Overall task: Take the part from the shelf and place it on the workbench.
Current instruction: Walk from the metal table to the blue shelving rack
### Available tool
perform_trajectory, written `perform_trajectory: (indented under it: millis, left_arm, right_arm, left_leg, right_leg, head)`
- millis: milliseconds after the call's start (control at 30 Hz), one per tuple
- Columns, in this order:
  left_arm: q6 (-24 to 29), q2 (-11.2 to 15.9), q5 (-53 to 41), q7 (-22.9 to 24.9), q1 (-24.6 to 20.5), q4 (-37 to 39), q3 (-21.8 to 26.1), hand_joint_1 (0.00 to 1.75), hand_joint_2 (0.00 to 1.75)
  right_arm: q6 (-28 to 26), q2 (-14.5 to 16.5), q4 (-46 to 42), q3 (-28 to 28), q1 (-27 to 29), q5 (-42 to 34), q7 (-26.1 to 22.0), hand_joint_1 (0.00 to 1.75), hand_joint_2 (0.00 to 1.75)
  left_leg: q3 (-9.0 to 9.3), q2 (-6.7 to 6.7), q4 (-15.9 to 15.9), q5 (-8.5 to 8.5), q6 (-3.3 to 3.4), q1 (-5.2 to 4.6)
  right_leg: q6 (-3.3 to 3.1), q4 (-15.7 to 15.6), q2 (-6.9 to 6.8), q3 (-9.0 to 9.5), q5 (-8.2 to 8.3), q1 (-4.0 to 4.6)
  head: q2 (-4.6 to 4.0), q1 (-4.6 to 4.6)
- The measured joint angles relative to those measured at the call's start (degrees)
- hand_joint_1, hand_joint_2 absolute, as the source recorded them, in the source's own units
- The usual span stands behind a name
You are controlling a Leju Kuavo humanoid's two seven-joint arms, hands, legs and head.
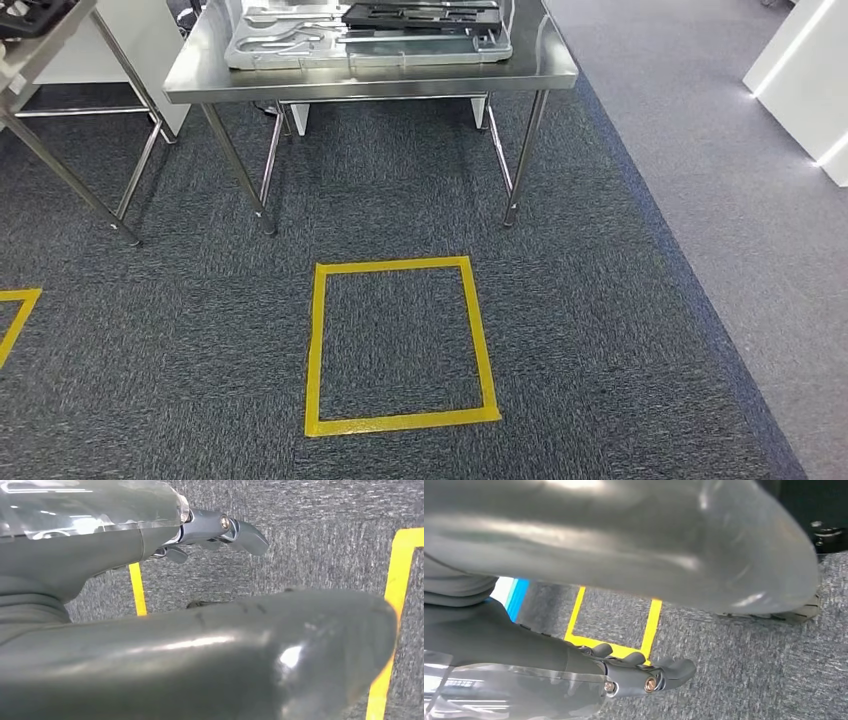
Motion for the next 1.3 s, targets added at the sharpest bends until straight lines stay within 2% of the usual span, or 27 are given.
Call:
perform_trajectory:
  millis: [67,100,133,200,233,267,300,333,367,433,500,567,633,700,733,767,800,833,867,933,1000,1067,1133,1200,1233,1267,1300]
  left_arm:
    - [0.0,0.0,0.0,0.0,0.0,0.0,0.0,0.00,0.00]
    - [0.0,0.0,0.0,-0.1,0.0,0.0,0.0,0.00,0.00]
    - [0.0,0.1,-0.1,-0.1,0.0,0.0,0.0,0.00,0.00]
    - [0.0,0.1,-0.1,-0.1,0.1,0.0,0.0,0.00,0.00]
    - [0.0,0.1,-0.2,-0.1,0.1,0.0,0.0,0.00,0.00]
    - [0.0,0.0,-0.2,-0.1,0.2,0.0,0.0,0.00,0.00]
    - [0.0,0.0,-0.2,-0.2,0.3,0.0,0.0,0.00,0.00]
    - [0.0,0.1,-0.2,-0.2,0.4,0.0,0.0,0.00,0.00]
    - [0.0,0.1,-0.2,-0.2,0.3,0.0,0.0,0.00,0.00]
    - [0.0,0.0,-0.3,-0.3,0.1,0.0,0.0,0.00,0.00]
    - [0.1,0.0,-0.4,-0.4,-0.1,0.0,0.0,0.00,0.00]
    - [0.2,-0.2,-0.3,-0.4,0.1,0.0,0.0,0.00,0.00]
    - [0.2,-0.3,-0.3,-0.4,0.2,0.0,0.0,0.00,0.00]
    - [0.3,-0.5,-0.3,-0.4,0.1,0.0,0.0,0.00,0.00]
    - [0.4,-0.5,-0.3,-0.4,0.0,0.0,0.0,0.00,0.00]
    - [0.5,-0.5,-0.3,-0.4,0.1,0.0,0.0,0.00,0.00]
    - [0.6,-0.6,-0.4,-0.4,0.1,0.0,0.0,0.00,0.00]
    - [0.7,-0.6,-0.4,-0.4,0.2,0.0,0.0,0.00,0.00]
    - [0.8,-0.7,-0.5,-0.4,0.2,0.0,0.0,0.00,0.00]
    - [0.8,-0.9,-0.8,-0.3,0.1,0.0,0.0,0.00,0.00]
    - [0.8,-1.1,-1.0,-0.3,-0.1,0.0,0.0,0.00,0.00]
    - [0.7,-1.1,-1.0,-0.3,-0.1,0.0,0.0,0.00,0.00]
    - [0.7,-1.0,-1.0,-0.3,-0.1,0.0,0.0,0.00,0.00]
    - [0.8,-1.0,-1.0,-0.3,-0.2,0.0,0.0,0.00,0.00]
    - [0.8,-1.1,-1.0,-0.3,-0.3,0.0,0.0,0.00,0.00]
    - [0.8,-1.1,-1.0,-0.2,-0.3,0.0,0.0,0.00,0.00]
    - [0.9,-1.1,-1.0,-0.2,-0.3,0.0,0.1,0.00,0.00]
  right_arm:
    - [0.1,0.0,0.0,0.0,0.0,0.1,0.0,0.00,0.00]
    - [0.1,0.0,0.0,0.0,0.0,0.2,0.0,0.00,0.00]
    - [0.1,0.0,0.0,0.0,0.0,0.4,0.1,0.00,0.00]
    - [0.4,0.0,0.0,0.0,0.0,1.4,0.2,0.00,0.00]
    - [0.6,0.0,0.0,0.2,0.1,2.3,0.4,0.00,0.00]
    - [0.8,0.0,0.0,0.5,0.1,3.4,0.6,0.00,0.00]
    - [1.0,0.0,0.0,1.0,0.2,4.7,1.0,0.00,0.00]
    - [1.1,0.0,0.0,1.6,0.3,6.0,1.3,0.00,0.00]
    - [1.1,0.0,0.0,2.3,0.3,7.3,1.6,0.00,0.00]
    - [1.1,0.0,0.0,3.9,0.4,9.2,2.1,0.00,0.00]
    - [1.1,0.0,0.0,5.1,0.4,10.1,2.4,0.00,0.00]
    - [1.1,0.0,0.0,6.0,0.2,10.5,2.5,0.00,0.00]
    - [1.1,-0.1,0.0,6.6,0.2,10.5,2.6,0.00,0.00]
    - [1.1,-0.1,0.0,7.0,0.4,10.7,2.6,0.00,0.00]
    - [1.1,-0.1,0.0,7.1,0.5,10.9,2.6,0.00,0.00]
    - [1.1,-0.1,0.0,7.3,0.5,11.1,2.6,0.00,0.00]
    - [1.1,-0.1,0.0,7.5,0.6,11.4,2.6,0.00,0.00]
    - [1.1,-0.1,0.0,7.6,0.6,11.6,2.6,0.00,0.00]
    - [1.0,-0.1,0.0,7.7,0.6,11.8,2.6,0.00,0.00]
    - [1.0,-0.3,0.0,8.1,0.7,12.5,2.8,0.00,0.00]
    - [1.0,-0.4,0.0,8.6,0.6,13.2,2.9,0.00,0.00]
    - [0.9,-0.4,0.0,9.1,0.4,13.6,3.0,0.00,0.00]
    - [0.8,-0.4,0.0,9.5,0.3,13.6,3.0,0.00,0.00]
    - [0.7,-0.4,0.0,9.7,0.5,13.6,3.0,0.00,0.00]
    - [0.6,-0.4,0.0,9.8,0.5,13.6,2.9,0.00,0.00]
    - [0.3,-0.4,0.0,9.9,0.5,13.6,2.8,0.00,0.00]
    - [-0.1,-0.4,0.0,9.9,0.5,13.5,2.7,0.00,0.00]
  left_leg:
    - [-0.18,-0.09,0.3,-0.22,-0.62,0.06]
    - [-0.64,-0.17,1.4,-1.04,-0.95,0.10]
    - [-1.62,-0.26,3.7,-2.51,-1.27,0.20]
    - [-5.08,-0.32,11.1,-6.45,-1.83,0.55]
    - [-6.76,-0.31,14.7,-7.81,-2.04,0.70]
    - [-7.68,-0.30,16.7,-8.12,-2.18,0.82]
    - [-7.53,-0.27,16.4,-7.27,-2.24,0.92]
    - [-6.19,-0.13,13.7,-5.39,-2.22,1.00]
    - [-4.14,0.49,9.5,-3.16,-2.09,1.04]
    - [-0.98,2.19,2.3,-0.43,-1.51,0.78]
    - [-0.56,2.60,0.3,-0.04,-0.81,0.47]
    - [-0.78,1.53,0.0,0.50,-0.11,0.53]
    - [-0.96,0.62,-0.3,1.21,0.66,0.71]
    - [-1.46,-0.32,-0.4,1.69,1.16,0.74]
    - [-1.75,-0.92,-0.3,1.84,1.26,0.68]
    - [-1.95,-1.54,-0.2,1.94,1.26,0.64]
    - [-2.08,-2.23,-0.1,1.99,1.22,0.61]
    - [-2.15,-2.95,0.1,2.01,1.14,0.61]
    - [-2.18,-3.64,0.3,1.99,1.03,0.61]
    - [-2.51,-4.93,0.8,1.89,0.59,0.56]
    - [-3.07,-6.03,1.0,1.98,-0.14,0.68]
    - [-3.50,-6.93,1.1,2.16,-0.87,0.90]
    - [-4.55,-5.44,3.1,0.76,-1.44,0.83]
    - [-7.43,-2.71,9.4,-2.88,-1.95,0.89]
    - [-9.27,-2.00,13.3,-4.72,-2.20,1.02]
    - [-10.64,-1.65,16.3,-5.81,-2.40,1.14]
    - [-11.06,-1.42,17.5,-5.82,-2.52,1.21]
  right_leg:
    - [-0.77,-0.3,-0.17,-0.10,0.36,-0.16]
    - [-1.17,-0.5,-0.34,-0.17,0.56,-0.28]
    - [-1.52,-0.7,-0.55,-0.28,0.76,-0.39]
    - [-1.88,-0.7,-1.01,-0.68,0.94,-0.33]
    - [-1.93,-0.6,-1.30,-0.84,0.99,-0.27]
    - [-1.95,-0.6,-1.63,-0.95,1.02,-0.23]
    - [-1.93,-0.5,-2.02,-0.99,1.04,-0.22]
    - [-1.87,-0.5,-2.44,-0.96,1.04,-0.22]
    - [-1.76,-0.4,-2.87,-0.90,1.02,-0.20]
    - [-1.23,-0.2,-3.71,-0.86,0.97,0.07]
    - [-0.53,-0.1,-4.56,-0.89,1.03,0.24]
    - [0.19,0.0,-4.96,-0.84,0.97,0.08]
    - [0.81,2.4,-3.20,-1.87,-1.12,-0.11]
    - [1.05,9.3,-0.90,-4.92,-5.36,-0.26]
    - [1.09,13.2,-0.43,-6.65,-7.09,-0.31]
    - [1.11,15.7,-0.24,-7.74,-7.76,-0.36]
    - [1.10,16.3,-0.14,-7.86,-7.29,-0.40]
    - [1.04,14.5,0.04,-6.89,-5.76,-0.45]
    - [0.90,10.7,0.65,-4.97,-3.58,-0.49]
    - [0.57,3.2,3.30,-1.41,-0.72,-0.64]
    - [0.27,0.4,4.63,-0.33,-0.28,-0.57]
    - [-0.26,0.1,3.29,-0.32,0.01,-0.56]
    - [-1.02,-0.5,1.82,-0.14,0.32,-0.83]
    - [-1.47,-0.7,0.28,-0.10,0.40,-0.82]
    - [-1.56,-0.7,-0.55,-0.14,0.38,-0.72]
    - [-1.57,-0.7,-1.32,-0.18,0.35,-0.64]
    - [-1.53,-0.7,-2.12,-0.19,0.31,-0.59]
  head:
    - [0.00,-0.01]
    - [0.00,-0.01]
    - [0.00,-0.01]
    - [0.00,-0.01]
    - [0.00,-0.01]
    - [0.00,-0.01]
    - [0.00,-0.01]
    - [0.00,-0.01]
    - [0.00,-0.01]
    - [0.00,-0.01]
    - [0.00,0.00]
    - [0.00,0.01]
    - [0.00,0.01]
    - [0.00,0.01]
    - [0.00,0.01]
    - [0.00,0.01]
    - [0.00,0.01]
    - [0.00,0.01]
    - [0.00,0.01]
    - [0.00,0.01]
    - [0.00,0.01]
    - [0.00,0.01]
    - [0.00,-0.01]
    - [0.00,-0.03]
    - [0.00,-0.02]
    - [0.00,-0.02]
    - [0.00,-0.02]
